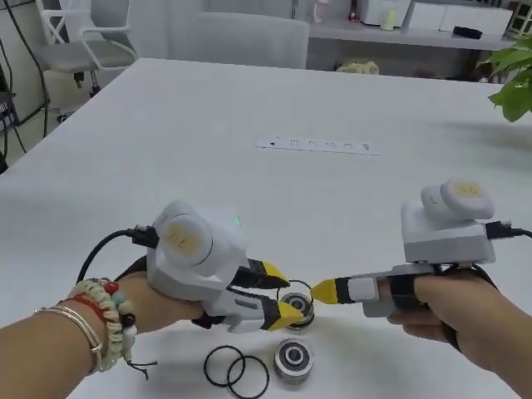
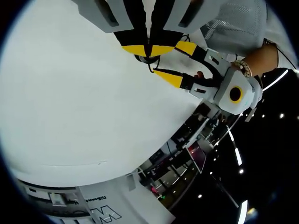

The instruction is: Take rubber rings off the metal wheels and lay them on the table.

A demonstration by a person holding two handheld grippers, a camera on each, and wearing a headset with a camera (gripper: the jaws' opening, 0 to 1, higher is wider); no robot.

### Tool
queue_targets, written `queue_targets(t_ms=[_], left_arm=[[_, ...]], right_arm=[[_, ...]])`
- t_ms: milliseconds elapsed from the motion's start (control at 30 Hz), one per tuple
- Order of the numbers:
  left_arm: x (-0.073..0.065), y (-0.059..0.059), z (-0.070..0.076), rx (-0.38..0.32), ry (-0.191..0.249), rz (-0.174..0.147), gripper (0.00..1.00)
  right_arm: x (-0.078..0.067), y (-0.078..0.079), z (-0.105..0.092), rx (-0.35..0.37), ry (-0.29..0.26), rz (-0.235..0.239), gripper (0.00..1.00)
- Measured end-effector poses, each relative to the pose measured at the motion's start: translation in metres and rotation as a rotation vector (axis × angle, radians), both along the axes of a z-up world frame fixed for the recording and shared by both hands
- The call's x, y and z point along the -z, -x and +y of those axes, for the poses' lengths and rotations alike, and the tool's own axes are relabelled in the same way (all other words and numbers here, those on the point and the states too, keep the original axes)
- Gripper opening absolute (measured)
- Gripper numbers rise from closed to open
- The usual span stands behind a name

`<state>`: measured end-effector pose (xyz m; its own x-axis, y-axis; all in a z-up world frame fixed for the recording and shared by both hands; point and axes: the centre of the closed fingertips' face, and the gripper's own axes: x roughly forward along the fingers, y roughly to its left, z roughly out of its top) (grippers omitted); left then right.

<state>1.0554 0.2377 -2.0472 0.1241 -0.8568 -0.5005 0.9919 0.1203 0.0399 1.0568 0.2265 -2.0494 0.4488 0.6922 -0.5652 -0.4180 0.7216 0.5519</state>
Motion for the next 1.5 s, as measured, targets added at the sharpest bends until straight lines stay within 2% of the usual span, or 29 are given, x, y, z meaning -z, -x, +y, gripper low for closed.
queue_targets(t_ms=[133, 233, 433, 533, 600, 633, 767, 900, 1267, 1400, 1500], left_arm=[[-0.005, -0.001, 0.002, 0.005, -0.003, -0.018, 0.28], [-0.008, -0.004, 0.004, -0.006, 0.003, -0.015, 0.34], [-0.016, -0.003, 0.006, 0.006, 0.001, -0.025, 0.39], [-0.026, -0.003, 0.005, 0.009, 0.022, -0.014, 0.44], [-0.029, 0.001, 0.004, 0.017, 0.023, 0.011, 0.48], [-0.030, 0.002, 0.004, 0.021, 0.021, 0.013, 0.50], [-0.034, 0.005, 0.004, 0.045, 0.005, -0.010, 0.55], [-0.042, 0.009, 0.007, 0.052, 0.001, 0.002, 0.58], [-0.063, 0.019, 0.023, 0.047, 0.013, -0.014, 0.76], [-0.070, 0.022, 0.035, 0.040, 0.007, -0.039, 0.79], [-0.077, 0.022, 0.046, 0.013, 0.017, -0.044, 0.81]], right_arm=[[-0.002, -0.001, -0.001, 0.005, 0.001, -0.008, 0.00], [-0.004, -0.001, -0.002, 0.007, 0.000, -0.012, 0.00], [-0.006, -0.004, -0.004, 0.012, -0.005, -0.020, 0.00], [-0.008, -0.005, -0.005, 0.018, -0.008, -0.024, 0.00], [-0.009, -0.005, -0.005, 0.020, -0.010, -0.027, 0.00], [-0.011, -0.006, -0.005, 0.024, -0.013, -0.031, 0.00], [-0.015, -0.006, -0.006, 0.032, -0.019, -0.040, 0.00], [-0.019, -0.006, -0.007, 0.033, -0.025, -0.049, 0.00], [-0.029, -0.009, -0.008, 0.033, -0.037, -0.077, 0.00], [-0.032, -0.010, -0.008, 0.034, -0.036, -0.090, 0.00], [-0.034, -0.010, -0.007, 0.032, -0.043, -0.096, 0.00]])
